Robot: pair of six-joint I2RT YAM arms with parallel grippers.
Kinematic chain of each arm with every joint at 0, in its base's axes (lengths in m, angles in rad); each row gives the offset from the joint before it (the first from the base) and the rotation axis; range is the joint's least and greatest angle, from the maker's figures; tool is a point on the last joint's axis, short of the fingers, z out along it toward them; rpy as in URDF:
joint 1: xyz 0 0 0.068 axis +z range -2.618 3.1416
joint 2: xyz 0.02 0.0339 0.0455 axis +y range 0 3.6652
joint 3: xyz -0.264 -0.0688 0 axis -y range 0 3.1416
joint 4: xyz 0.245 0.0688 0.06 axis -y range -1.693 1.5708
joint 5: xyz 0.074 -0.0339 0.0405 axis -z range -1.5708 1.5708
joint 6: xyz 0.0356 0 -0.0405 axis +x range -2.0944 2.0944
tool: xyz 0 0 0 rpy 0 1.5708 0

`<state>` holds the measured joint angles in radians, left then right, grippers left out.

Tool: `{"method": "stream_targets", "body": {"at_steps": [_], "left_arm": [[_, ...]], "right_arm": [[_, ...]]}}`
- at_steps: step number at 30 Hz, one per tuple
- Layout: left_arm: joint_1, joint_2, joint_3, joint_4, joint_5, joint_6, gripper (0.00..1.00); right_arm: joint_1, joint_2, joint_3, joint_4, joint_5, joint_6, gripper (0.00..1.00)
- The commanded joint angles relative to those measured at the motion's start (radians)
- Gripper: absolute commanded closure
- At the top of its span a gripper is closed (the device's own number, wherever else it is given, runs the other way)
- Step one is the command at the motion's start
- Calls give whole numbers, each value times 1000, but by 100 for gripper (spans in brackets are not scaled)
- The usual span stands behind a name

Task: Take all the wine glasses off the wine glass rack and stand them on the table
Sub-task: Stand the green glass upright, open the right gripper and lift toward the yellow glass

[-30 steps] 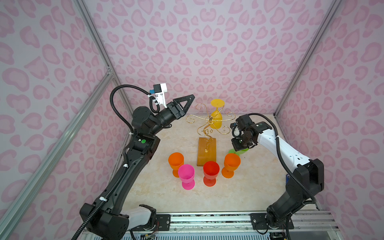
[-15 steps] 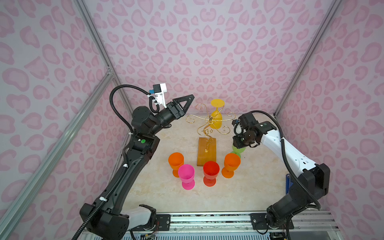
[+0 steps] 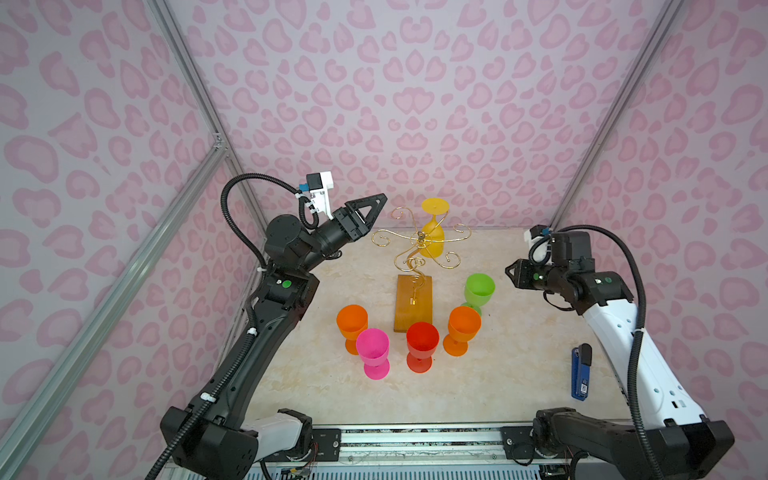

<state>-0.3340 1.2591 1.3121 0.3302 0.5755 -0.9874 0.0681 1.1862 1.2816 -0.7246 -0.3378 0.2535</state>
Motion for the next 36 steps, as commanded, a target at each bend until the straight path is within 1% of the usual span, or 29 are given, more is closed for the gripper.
{"method": "stream_targets", "body": {"at_steps": [1,4,7,12,15,17,22,26,30,36], "left_arm": [[1,-1,-6,11,0,23,24],[1,-1,-14,9,0,22,24],[1,-4,-25,1,0,33,24],[1,-10,-43,-42,-10,74,23],[3,-15,-57,-67,-24,94,23],[3,-19,-67,-72,-28,97,23],[4,-17,-73,-82,-28,102,23],[4,-18,-70,-88,-26,106,23],[3,-26,-68,-98,-29,114,23],[4,-35,-68,-111,-32,122,23]], "right_arm": [[-26,-28,-20,217,-143,116,71],[-27,-5,7,310,-203,181,71],[-30,35,16,468,-283,296,71],[-29,158,74,681,-393,448,70],[-17,234,110,791,-438,535,69],[6,276,156,794,-445,530,68],[86,393,326,676,-438,459,66],[139,462,427,555,-386,377,64],[168,504,458,513,-357,346,63],[185,537,483,481,-322,315,62]]}}
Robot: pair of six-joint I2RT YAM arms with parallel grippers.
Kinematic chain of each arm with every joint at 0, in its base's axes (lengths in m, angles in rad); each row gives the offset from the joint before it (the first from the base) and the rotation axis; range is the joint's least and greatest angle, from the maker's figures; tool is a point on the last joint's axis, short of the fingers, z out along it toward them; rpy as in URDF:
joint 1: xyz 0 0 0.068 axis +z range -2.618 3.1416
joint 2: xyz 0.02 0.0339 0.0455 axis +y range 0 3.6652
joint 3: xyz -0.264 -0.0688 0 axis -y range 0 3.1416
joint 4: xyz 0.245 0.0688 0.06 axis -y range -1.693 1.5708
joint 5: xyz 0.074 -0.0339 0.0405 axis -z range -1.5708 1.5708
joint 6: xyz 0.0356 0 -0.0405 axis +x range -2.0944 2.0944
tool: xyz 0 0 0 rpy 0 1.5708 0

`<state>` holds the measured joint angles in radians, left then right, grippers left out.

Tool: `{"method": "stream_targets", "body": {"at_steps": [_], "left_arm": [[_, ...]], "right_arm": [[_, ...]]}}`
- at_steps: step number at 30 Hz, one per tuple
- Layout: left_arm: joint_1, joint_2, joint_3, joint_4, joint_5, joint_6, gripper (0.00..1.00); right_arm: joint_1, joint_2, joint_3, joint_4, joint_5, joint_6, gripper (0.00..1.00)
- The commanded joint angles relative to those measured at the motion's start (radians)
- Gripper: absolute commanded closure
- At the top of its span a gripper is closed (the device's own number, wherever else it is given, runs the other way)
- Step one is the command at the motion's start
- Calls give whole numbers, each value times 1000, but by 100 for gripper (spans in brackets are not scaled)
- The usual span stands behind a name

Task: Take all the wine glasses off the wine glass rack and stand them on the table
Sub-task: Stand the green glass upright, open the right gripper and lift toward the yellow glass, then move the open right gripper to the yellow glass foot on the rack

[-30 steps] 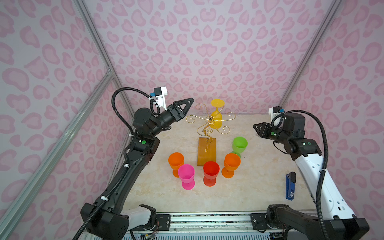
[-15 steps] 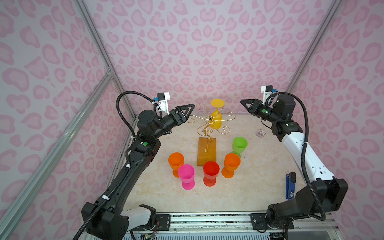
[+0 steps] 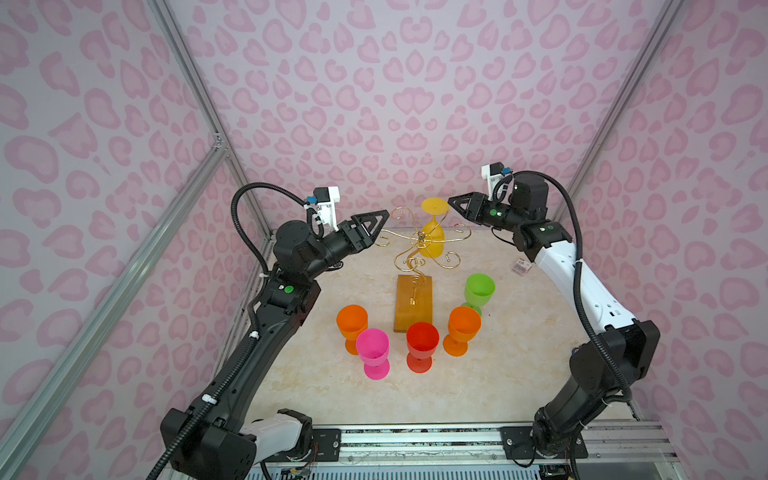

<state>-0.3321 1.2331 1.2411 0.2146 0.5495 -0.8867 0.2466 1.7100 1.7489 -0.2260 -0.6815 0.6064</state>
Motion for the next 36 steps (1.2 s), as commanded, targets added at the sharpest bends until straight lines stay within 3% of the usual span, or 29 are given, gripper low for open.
{"method": "stream_targets", "body": {"at_steps": [1,36], "left_arm": [[2,-9,4,4,-5,21,23],[13,3,15,-59,-20,76,24]], "right_arm": [[8,18,26,-28,28,-46,62],[36,100,92,-48,25,-45,61]]}}
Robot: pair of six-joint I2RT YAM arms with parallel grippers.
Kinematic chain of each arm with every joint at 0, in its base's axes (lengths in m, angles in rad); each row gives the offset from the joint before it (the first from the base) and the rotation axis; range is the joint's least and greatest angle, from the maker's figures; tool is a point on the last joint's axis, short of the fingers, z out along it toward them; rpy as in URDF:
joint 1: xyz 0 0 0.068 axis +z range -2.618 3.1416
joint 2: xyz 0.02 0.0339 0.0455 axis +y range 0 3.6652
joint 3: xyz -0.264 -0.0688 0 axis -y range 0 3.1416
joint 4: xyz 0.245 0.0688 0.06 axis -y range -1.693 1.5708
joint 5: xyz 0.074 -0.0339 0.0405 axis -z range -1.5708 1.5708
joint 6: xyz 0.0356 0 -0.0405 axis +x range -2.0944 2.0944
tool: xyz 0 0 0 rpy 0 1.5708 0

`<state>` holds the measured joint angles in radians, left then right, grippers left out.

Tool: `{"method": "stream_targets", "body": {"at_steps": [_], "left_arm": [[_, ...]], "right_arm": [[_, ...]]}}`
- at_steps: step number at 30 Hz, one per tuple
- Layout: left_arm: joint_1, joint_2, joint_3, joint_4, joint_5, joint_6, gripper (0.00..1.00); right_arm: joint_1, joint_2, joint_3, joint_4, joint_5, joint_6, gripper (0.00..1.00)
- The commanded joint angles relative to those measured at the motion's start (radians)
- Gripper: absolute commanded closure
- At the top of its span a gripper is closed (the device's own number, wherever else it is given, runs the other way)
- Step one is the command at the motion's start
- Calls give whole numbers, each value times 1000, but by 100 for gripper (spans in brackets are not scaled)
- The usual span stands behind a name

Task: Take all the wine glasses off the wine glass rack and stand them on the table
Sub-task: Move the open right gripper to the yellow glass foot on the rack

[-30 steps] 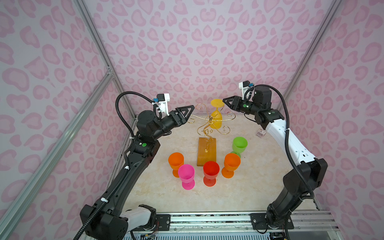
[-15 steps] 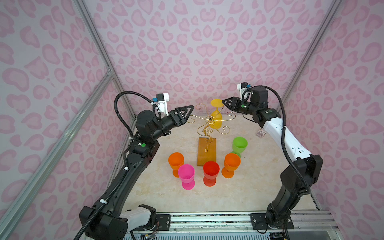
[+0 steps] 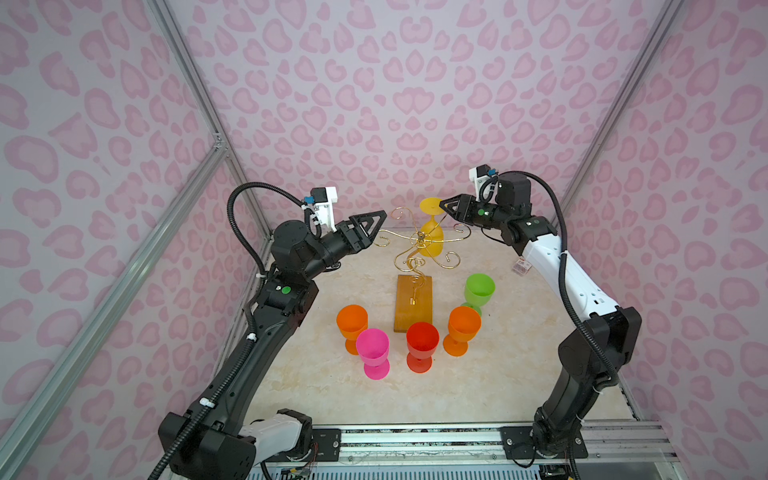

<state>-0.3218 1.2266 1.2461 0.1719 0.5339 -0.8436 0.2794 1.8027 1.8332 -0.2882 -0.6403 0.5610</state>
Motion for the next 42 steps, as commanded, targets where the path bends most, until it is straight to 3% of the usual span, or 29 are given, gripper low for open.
{"method": "stream_targets", "body": {"at_steps": [1,18,42], "left_arm": [[4,15,12,-18,-1,35,24],[6,24,-28,-9,9,26,24],[6,21,-34,-3,12,20,24]], "right_arm": [[3,9,9,14,-16,-2,61],[7,18,-5,75,-52,49,62],[13,76,122,-107,2,-33,61]]}}
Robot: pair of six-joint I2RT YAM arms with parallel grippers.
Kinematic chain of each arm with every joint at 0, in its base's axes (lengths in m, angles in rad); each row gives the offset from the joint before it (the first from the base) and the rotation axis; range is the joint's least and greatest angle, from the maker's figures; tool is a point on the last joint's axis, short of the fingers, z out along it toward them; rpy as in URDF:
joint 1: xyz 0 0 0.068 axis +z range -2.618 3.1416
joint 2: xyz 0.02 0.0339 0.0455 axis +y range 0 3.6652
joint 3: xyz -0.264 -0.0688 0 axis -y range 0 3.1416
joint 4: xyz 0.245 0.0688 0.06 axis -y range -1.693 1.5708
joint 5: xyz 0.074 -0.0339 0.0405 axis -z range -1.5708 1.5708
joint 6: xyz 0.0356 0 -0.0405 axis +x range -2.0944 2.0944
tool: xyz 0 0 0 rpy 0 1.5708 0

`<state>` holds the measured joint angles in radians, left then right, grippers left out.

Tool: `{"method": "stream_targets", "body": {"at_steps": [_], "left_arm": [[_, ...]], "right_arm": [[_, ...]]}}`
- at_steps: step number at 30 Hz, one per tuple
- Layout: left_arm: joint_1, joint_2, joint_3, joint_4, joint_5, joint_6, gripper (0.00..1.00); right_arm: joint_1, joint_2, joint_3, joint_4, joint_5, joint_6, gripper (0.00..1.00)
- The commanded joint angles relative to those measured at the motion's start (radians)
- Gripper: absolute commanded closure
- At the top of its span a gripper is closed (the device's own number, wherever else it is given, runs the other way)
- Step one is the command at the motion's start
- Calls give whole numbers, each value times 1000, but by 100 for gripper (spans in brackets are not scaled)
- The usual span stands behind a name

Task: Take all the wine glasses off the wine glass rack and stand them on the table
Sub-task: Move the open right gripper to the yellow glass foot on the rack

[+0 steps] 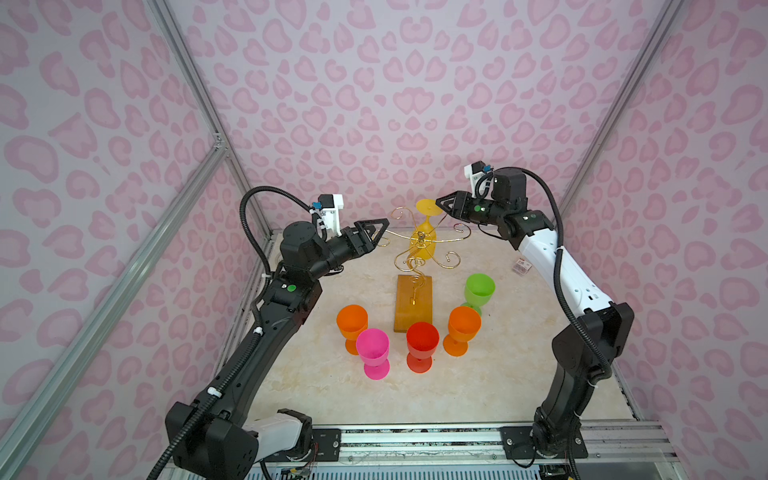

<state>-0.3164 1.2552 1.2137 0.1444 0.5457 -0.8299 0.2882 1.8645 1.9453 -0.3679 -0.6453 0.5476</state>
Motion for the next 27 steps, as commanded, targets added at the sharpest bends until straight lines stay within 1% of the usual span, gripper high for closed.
{"method": "stream_targets", "body": {"at_steps": [1,12,27], "left_arm": [[0,-8,-1,24,0,6,24],[0,-13,-5,24,-1,7,24],[0,-14,-6,25,-4,5,24]], "right_arm": [[5,17,14,-31,6,-21,61],[11,22,31,-50,16,-31,62],[23,34,40,-54,-28,-28,62]]}}
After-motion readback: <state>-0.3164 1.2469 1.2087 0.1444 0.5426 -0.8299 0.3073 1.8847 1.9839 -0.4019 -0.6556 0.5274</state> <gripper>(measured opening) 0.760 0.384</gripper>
